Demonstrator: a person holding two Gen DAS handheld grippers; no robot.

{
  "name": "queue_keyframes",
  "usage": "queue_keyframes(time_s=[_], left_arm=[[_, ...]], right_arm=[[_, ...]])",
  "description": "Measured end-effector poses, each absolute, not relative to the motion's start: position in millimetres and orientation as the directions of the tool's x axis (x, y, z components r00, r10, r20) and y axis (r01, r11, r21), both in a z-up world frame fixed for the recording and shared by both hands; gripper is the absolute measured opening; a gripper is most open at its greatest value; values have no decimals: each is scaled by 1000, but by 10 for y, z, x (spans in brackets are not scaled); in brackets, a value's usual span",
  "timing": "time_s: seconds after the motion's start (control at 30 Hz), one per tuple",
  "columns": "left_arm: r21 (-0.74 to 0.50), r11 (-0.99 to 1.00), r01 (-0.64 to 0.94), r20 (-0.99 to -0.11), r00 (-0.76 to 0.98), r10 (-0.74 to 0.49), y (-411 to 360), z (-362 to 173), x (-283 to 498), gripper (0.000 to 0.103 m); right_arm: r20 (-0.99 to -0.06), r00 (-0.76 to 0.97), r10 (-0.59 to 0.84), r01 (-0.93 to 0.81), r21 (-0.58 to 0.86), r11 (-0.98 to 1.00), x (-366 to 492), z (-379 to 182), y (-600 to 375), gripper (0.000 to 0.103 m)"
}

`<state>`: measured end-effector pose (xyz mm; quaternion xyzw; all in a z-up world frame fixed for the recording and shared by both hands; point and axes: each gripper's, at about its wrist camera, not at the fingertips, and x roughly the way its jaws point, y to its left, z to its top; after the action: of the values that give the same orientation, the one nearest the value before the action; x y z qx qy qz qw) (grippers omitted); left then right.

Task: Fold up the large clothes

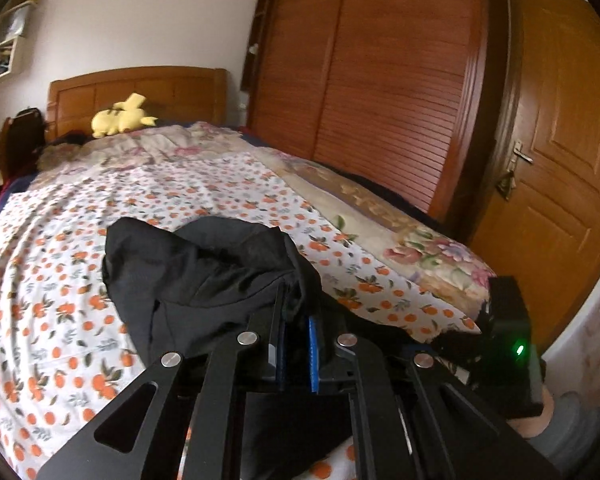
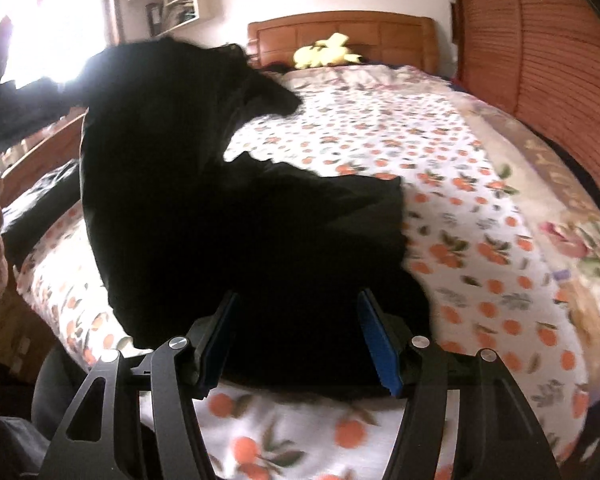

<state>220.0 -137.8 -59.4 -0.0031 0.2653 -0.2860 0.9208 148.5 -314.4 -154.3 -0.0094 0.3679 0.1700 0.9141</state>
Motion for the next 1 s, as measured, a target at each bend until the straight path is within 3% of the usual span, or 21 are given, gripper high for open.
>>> queue_keyframes(time_s=[0.27,0.43,0.8,1.0], left_arm=[[-142,820,554,-552,643,-531,-1784,-890,2342,12],[-163,814,557,-530,647,-549,-1751,-869,2284,61],[-151,838,525,-493,695,-524,-1351,-651,2137,73],[-138,867,479,-480,733,-482,-913,-573,2040,85]], right_arm=[[-667,706,238,-238,94,967,1426,-1424,-3584,58],[-654,725,216,-221,77,972,1342,-1304,-3668,58],[-631,742,226,-237,68,969,1303,-1154,-3470,59],[-610,751,253,-278,55,959,1372,-1020,-3191,60]])
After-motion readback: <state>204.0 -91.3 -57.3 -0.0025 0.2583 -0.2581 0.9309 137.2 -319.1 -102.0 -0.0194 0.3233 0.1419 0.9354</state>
